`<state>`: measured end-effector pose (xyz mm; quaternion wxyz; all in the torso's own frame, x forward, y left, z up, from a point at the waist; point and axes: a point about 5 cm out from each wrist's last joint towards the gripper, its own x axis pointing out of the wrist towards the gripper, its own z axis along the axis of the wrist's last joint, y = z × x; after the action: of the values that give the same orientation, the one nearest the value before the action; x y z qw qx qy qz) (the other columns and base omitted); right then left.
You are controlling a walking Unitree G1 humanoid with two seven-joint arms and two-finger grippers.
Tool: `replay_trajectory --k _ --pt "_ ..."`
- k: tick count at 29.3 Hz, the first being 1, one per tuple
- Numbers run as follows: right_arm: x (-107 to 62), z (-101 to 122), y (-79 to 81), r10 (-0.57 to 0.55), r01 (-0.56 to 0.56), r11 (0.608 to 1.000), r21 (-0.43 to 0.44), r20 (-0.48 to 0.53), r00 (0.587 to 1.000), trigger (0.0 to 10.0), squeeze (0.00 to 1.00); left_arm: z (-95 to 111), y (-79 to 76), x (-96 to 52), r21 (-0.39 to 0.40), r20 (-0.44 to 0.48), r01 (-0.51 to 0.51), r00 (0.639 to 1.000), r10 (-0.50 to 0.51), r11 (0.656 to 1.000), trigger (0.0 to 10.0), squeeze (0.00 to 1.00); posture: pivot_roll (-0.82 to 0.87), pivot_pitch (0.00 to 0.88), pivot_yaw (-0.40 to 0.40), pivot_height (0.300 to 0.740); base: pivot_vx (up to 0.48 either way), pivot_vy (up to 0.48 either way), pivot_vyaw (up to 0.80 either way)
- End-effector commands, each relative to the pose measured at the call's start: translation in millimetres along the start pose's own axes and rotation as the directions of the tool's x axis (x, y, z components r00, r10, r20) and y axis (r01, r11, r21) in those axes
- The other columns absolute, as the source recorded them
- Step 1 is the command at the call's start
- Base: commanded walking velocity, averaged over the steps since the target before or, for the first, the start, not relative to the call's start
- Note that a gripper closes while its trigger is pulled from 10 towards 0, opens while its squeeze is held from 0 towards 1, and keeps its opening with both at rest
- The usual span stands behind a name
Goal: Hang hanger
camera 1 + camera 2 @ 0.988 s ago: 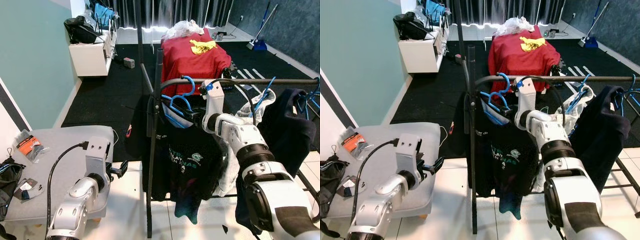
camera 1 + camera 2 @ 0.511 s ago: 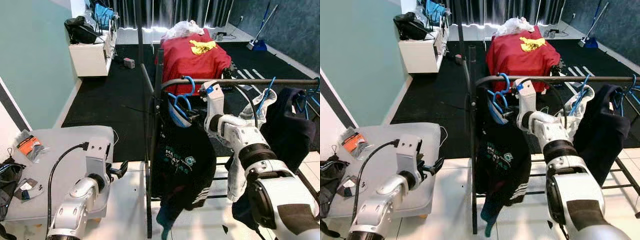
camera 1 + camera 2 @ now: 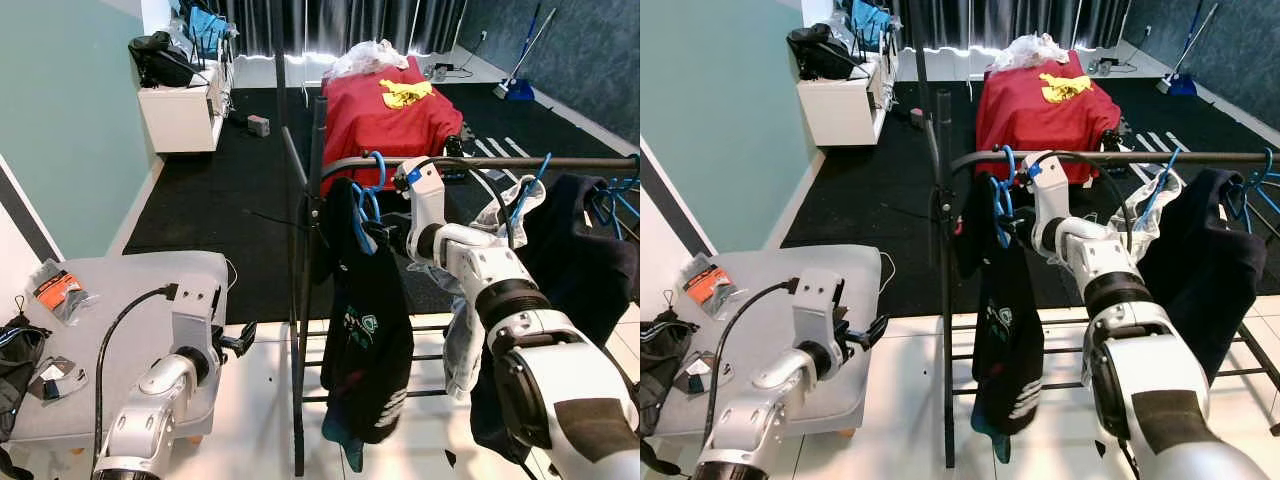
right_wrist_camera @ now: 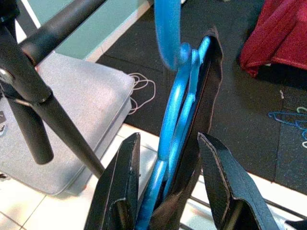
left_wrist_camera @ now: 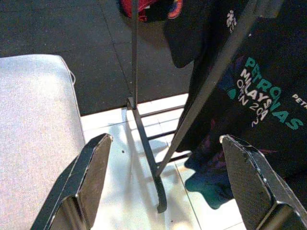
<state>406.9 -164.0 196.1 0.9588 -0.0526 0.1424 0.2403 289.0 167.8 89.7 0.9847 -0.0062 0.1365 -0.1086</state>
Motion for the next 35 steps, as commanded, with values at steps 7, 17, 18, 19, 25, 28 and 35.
replay_trajectory --k 7,17,18,19,25,28,35 --pt "1.5 24.0 -0.2 0.0 0.002 1.0 -0.029 0.058 0.998 10.0 0.0 -2.5 3.9 -2.7 0.019 -0.011 -0.004 1.0 0.004 1.0 10.0 0.0 -0.04 0.044 -0.027 0.74 0.0 0.0 0.0" --pt "2.1 25.8 0.2 0.004 -0.003 1.0 -0.027 0.052 0.999 8.1 0.0 -2.7 3.7 -3.0 0.015 -0.01 -0.006 1.0 0.006 1.0 10.0 0.0 -0.04 0.045 -0.034 0.74 0.0 0.0 0.0" --pt "2.1 25.8 0.2 0.004 -0.003 1.0 -0.027 0.052 0.999 8.1 0.0 -2.7 3.7 -3.0 0.015 -0.01 -0.006 1.0 0.006 1.0 10.0 0.0 -0.04 0.045 -0.034 0.74 0.0 0.0 0.0" --pt "2.2 23.9 0.4 0.01 -0.009 1.0 -0.017 0.042 0.999 1.9 0.0 -2.8 3.7 -3.0 0.014 -0.01 -0.006 1.0 0.006 1.0 10.0 0.0 -0.04 0.047 -0.035 0.74 0.0 0.0 0.0" --pt "2.9 18.5 1.4 0.028 -0.028 1.0 0.006 0.022 0.999 0.0 0.0 -2.7 3.7 -2.8 0.014 -0.012 -0.002 1.0 0.002 1.0 10.0 0.0 -0.04 0.046 -0.032 0.74 0.0 0.0 0.0" --pt "3.0 18.1 1.5 0.029 -0.029 1.0 0.008 0.021 0.999 0.0 0.0 -2.6 3.7 -2.7 0.014 -0.012 -0.001 1.0 0.001 1.0 10.0 0.0 -0.04 0.046 -0.032 0.74 0.0 0.0 0.0" --pt "2.6 16.3 0.7 0.028 -0.028 1.0 0.011 0.017 0.999 0.0 0.0 -2.6 3.5 -2.0 0.018 -0.014 0.005 1.0 -0.005 1.0 10.0 0.0 -0.04 0.041 -0.029 0.74 0.0 0.0 0.0"
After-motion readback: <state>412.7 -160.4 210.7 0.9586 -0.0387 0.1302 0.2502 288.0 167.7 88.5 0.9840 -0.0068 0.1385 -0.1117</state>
